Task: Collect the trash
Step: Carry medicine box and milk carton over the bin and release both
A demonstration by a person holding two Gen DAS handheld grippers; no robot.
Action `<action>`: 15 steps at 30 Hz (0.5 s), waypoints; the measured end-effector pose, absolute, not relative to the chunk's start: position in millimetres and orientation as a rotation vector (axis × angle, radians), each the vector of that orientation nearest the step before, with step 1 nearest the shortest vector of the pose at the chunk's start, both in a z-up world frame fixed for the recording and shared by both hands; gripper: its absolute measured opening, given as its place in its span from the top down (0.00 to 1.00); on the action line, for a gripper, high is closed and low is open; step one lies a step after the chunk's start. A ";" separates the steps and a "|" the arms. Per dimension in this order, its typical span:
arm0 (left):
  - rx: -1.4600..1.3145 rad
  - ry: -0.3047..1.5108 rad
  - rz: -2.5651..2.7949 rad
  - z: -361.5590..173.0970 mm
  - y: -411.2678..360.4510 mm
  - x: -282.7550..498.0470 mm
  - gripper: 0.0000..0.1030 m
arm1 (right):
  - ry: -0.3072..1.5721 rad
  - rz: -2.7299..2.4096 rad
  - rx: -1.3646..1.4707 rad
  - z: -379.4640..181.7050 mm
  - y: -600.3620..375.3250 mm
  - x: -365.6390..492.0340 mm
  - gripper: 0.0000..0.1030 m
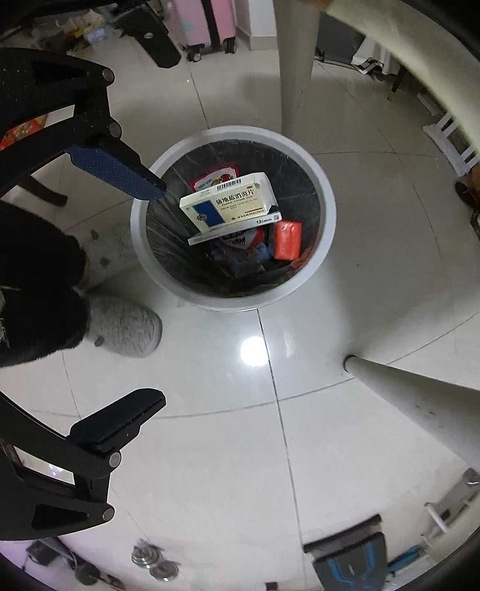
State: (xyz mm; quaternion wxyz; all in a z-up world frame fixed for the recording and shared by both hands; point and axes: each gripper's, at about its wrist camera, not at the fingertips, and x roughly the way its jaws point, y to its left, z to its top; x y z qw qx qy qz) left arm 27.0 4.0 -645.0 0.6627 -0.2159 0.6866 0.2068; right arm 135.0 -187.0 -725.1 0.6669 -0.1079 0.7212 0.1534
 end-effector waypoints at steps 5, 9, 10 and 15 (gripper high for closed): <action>-0.467 1.557 0.459 -609.1 7.4 9.5 0.01 | 1.582 0.357 -0.281 -676.3 -182.9 127.3 0.00; -0.480 1.547 0.456 -580.4 8.9 -3.1 0.01 | 1.555 0.369 -0.296 -634.4 -181.3 118.5 0.00; -0.483 1.543 0.456 -577.3 6.9 -4.0 0.01 | 1.550 0.374 -0.298 -622.2 -181.7 115.9 0.00; -0.494 1.520 0.453 -531.2 2.0 -14.5 0.01 | 1.519 0.381 -0.299 -564.6 -182.9 103.9 0.00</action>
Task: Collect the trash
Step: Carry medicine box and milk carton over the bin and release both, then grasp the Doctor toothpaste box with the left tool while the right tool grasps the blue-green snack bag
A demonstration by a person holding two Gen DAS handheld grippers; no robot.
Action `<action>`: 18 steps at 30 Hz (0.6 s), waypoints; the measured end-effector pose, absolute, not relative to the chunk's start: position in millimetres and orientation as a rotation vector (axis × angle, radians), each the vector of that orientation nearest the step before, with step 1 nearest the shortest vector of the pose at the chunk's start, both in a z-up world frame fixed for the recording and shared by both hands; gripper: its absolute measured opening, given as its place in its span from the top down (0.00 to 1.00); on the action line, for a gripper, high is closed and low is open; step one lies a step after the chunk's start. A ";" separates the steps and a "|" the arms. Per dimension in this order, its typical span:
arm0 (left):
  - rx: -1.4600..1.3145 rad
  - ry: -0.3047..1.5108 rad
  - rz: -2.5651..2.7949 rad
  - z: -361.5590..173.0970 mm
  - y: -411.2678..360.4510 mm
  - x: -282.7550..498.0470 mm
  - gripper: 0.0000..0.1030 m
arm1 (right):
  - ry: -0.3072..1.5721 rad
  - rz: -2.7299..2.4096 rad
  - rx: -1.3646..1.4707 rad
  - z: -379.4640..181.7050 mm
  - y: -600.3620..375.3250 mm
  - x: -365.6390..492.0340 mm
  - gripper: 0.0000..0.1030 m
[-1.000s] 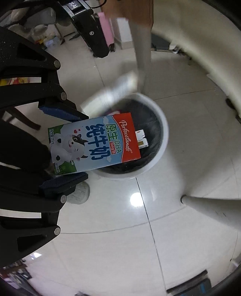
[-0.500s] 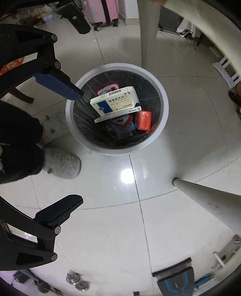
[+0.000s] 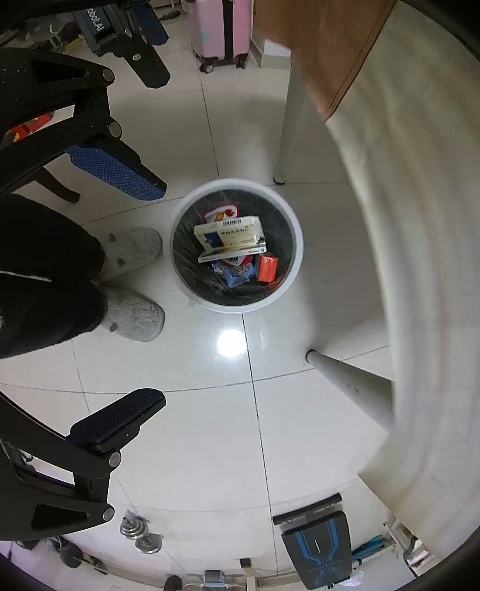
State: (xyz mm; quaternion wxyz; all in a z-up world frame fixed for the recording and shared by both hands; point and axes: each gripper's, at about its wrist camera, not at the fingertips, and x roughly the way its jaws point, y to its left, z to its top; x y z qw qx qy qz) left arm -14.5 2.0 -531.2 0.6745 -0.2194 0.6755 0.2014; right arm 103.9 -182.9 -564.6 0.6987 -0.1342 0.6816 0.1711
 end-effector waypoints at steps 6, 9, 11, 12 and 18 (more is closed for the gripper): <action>-0.497 1.502 0.415 -464.9 -7.1 -26.9 0.01 | 1.486 0.390 -0.278 -477.9 -188.3 88.9 0.00; -0.492 1.494 0.391 -435.1 -7.9 -32.6 0.01 | 1.483 0.393 -0.268 -437.6 -191.5 81.9 0.00; -0.480 1.483 0.379 -409.0 -8.2 -35.6 0.01 | 1.485 0.393 -0.261 -412.1 -192.6 76.4 0.00; -0.478 1.473 0.373 -395.4 -7.4 -36.4 0.01 | 1.488 0.393 -0.257 -399.1 -192.5 73.9 0.00; -0.475 1.379 0.360 -329.9 6.5 -20.6 0.01 | 1.445 0.416 -0.197 -319.1 -181.3 72.2 0.00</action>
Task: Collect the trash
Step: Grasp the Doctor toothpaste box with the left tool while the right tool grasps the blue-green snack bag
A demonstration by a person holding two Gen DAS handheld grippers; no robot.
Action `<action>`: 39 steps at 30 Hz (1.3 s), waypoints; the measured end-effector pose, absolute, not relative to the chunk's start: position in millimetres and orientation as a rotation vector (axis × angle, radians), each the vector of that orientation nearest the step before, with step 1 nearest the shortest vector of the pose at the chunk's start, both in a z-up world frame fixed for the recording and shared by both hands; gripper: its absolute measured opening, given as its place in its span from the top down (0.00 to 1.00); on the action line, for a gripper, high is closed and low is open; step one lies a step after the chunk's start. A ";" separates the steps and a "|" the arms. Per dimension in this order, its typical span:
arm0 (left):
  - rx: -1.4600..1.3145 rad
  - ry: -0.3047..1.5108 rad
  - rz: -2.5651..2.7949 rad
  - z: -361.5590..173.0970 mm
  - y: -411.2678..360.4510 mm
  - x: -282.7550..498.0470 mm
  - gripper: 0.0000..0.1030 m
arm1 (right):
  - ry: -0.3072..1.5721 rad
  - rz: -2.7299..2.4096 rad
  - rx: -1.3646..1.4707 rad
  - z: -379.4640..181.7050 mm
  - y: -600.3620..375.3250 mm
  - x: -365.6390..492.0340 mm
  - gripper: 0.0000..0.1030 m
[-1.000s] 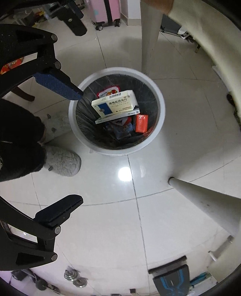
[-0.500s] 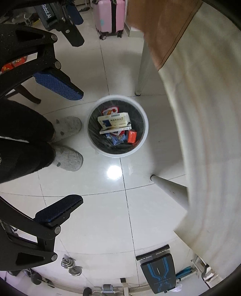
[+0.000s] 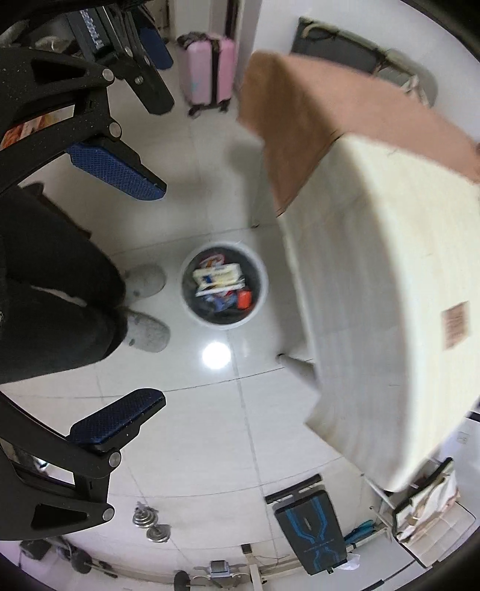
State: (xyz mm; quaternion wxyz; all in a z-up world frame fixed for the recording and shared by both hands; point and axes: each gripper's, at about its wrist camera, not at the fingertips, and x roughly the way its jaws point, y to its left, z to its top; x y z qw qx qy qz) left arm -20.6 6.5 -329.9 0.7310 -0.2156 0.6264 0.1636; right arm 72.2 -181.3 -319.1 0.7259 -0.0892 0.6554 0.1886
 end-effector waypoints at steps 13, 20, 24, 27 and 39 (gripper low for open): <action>-0.516 1.161 0.422 -219.7 86.2 129.1 0.01 | 1.278 0.377 -0.093 -198.6 -140.8 231.5 0.00; -0.571 1.212 0.487 -228.7 105.9 267.3 0.01 | 1.291 0.325 -0.122 -223.7 -125.5 380.9 0.00; -0.666 1.280 0.529 -254.2 119.1 349.3 0.01 | 1.349 0.298 -0.123 -260.6 -105.9 484.2 0.00; -0.770 1.311 0.556 -275.5 133.2 405.3 0.01 | 1.387 0.299 -0.112 -281.9 -89.0 544.4 0.00; -1.370 1.192 0.701 -355.8 198.2 511.6 0.27 | 1.429 0.265 -0.074 -330.4 -50.7 713.8 0.00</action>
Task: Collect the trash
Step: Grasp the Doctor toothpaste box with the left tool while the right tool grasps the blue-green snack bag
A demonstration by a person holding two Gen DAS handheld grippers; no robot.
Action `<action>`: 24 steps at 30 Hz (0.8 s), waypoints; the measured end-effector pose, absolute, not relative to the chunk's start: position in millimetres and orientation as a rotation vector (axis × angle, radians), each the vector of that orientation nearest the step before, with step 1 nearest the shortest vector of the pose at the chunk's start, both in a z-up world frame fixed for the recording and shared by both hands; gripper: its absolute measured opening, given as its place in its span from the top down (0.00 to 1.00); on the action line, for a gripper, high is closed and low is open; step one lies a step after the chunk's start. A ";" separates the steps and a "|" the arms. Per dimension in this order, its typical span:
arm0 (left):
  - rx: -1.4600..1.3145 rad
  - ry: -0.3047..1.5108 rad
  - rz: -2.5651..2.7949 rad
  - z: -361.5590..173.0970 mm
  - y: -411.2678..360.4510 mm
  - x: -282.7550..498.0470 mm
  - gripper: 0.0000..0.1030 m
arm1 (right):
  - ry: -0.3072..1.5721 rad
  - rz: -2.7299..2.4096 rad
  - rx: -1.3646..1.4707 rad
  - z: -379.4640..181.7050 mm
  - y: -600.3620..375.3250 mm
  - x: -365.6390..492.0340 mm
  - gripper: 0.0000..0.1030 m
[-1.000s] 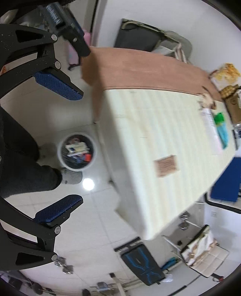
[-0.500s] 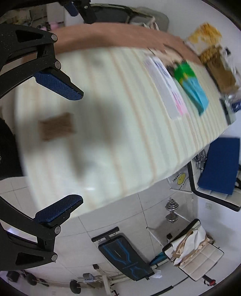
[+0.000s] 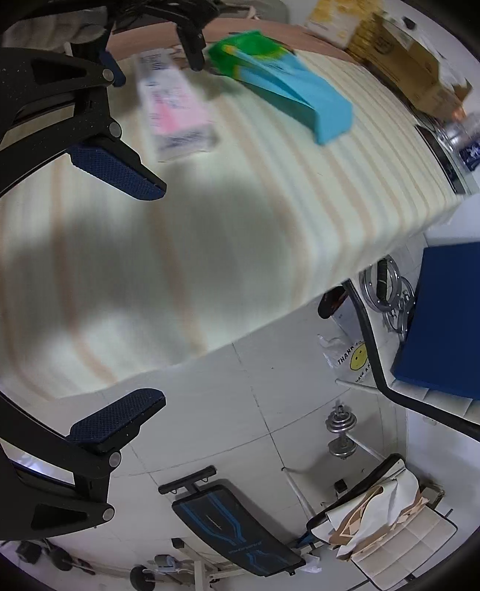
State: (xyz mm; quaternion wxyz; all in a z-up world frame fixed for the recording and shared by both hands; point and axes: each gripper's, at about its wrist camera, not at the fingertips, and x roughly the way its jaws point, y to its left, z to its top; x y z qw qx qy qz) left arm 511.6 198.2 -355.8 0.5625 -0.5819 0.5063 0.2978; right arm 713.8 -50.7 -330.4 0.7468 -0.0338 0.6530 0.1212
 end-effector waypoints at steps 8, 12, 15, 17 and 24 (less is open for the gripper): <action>-0.789 1.290 0.671 -325.3 203.9 487.1 0.47 | 1.499 0.404 0.150 -331.0 -27.7 756.4 0.00; -0.549 1.341 0.719 -323.0 231.3 458.0 0.48 | 1.545 0.532 0.297 -335.7 16.2 761.5 0.00; -0.590 1.365 0.759 -330.1 263.0 437.0 0.49 | 1.571 0.585 0.373 -346.1 60.4 761.8 0.00; -0.675 1.362 0.760 -337.4 274.9 427.7 0.49 | 1.587 0.597 0.424 -355.4 87.0 762.3 0.00; -0.673 1.293 0.787 -333.0 279.8 407.2 0.57 | 1.563 0.556 0.390 -368.8 150.2 763.5 0.56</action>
